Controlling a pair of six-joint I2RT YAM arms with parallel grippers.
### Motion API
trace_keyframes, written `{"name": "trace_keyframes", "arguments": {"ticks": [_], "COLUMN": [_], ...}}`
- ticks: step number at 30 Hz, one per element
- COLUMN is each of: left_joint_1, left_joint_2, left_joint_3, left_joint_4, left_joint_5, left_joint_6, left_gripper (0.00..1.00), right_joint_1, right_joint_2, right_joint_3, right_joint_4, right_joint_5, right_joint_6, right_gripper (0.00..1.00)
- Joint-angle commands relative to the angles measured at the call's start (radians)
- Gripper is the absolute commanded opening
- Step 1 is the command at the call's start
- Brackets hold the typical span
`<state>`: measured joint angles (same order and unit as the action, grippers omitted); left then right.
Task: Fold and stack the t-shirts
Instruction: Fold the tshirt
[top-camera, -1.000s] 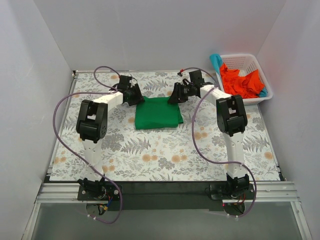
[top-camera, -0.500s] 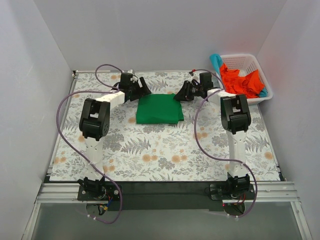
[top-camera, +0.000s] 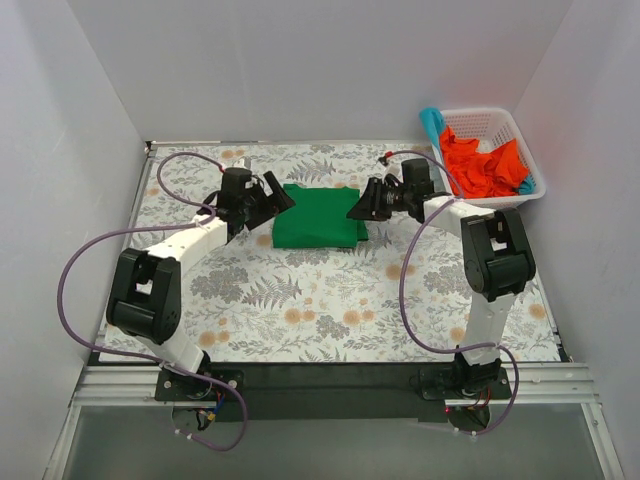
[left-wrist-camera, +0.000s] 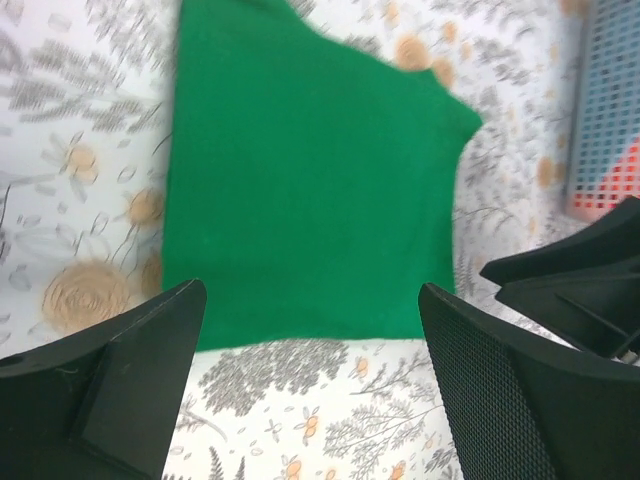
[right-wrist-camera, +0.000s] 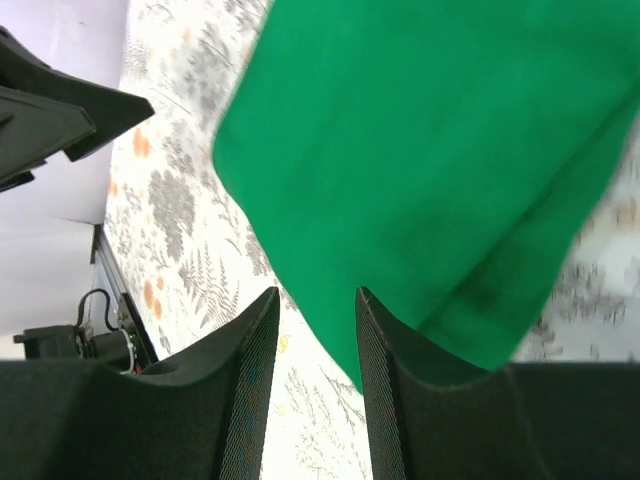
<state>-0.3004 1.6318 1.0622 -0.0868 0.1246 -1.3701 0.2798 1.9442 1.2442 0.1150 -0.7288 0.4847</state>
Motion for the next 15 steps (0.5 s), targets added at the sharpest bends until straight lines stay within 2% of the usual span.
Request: {"name": "trace_keyframes", "arguments": {"ticks": [1, 5, 10, 15], "left_joint_1": [0.000, 0.000, 0.000, -0.014], "left_joint_2": [-0.013, 0.010, 0.089, 0.146], "left_joint_3": [-0.056, -0.067, -0.036, -0.016], "left_joint_4": [-0.077, -0.080, -0.080, -0.074], "left_joint_5": [-0.059, -0.065, -0.028, -0.006], "left_joint_6": [-0.037, -0.043, -0.047, -0.050], "left_gripper": [0.88, 0.88, 0.87, 0.78], "right_joint_1": [-0.001, 0.001, 0.010, 0.032], "right_joint_2": [-0.073, -0.114, -0.102, -0.048], "right_joint_3": [-0.087, -0.166, -0.180, -0.155], "right_joint_4": [0.012, 0.009, 0.014, 0.034], "right_joint_5": [0.086, 0.143, 0.129, 0.085], "right_joint_6": [0.011, 0.044, 0.057, 0.068], "right_gripper": [0.44, 0.45, 0.45, 0.44]}}
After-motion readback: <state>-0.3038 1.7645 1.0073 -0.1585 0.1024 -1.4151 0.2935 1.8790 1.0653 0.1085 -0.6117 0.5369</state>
